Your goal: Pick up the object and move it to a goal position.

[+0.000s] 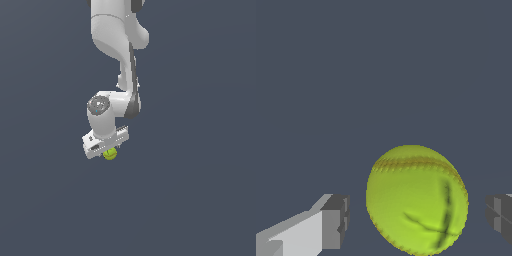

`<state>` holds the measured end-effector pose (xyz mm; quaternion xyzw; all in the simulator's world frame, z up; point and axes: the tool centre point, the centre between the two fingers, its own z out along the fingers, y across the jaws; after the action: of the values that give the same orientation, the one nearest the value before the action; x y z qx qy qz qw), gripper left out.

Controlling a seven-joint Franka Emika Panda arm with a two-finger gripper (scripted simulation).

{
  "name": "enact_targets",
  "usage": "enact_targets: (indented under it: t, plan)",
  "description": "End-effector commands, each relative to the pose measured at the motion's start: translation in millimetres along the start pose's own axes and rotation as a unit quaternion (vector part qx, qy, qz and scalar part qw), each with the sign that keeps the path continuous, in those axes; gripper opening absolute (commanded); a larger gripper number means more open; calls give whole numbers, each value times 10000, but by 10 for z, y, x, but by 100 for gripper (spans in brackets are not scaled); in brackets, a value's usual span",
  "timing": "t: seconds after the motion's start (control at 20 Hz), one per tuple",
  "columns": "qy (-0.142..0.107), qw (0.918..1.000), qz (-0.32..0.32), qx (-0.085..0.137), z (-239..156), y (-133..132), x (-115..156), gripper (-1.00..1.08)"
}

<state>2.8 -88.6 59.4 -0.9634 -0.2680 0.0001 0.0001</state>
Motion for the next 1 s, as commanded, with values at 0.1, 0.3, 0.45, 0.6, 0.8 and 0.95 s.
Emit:
enact_targets:
  t: [0.1,0.3,0.45,0.6,0.8,0.95]
  plan:
    - [1,10000,-7,-1,161,1,0,100]
    - [1,10000,-7,-1,180,7,7,-100]
    - [1,10000,-7,-1,180,7,7,-100]
    - [1,10000,-7,-1,180,7,7,-100]
    - [1,10000,-2,-4,174,13,2,-100]
    - [1,10000,-2,-4,148,12,0,-100]
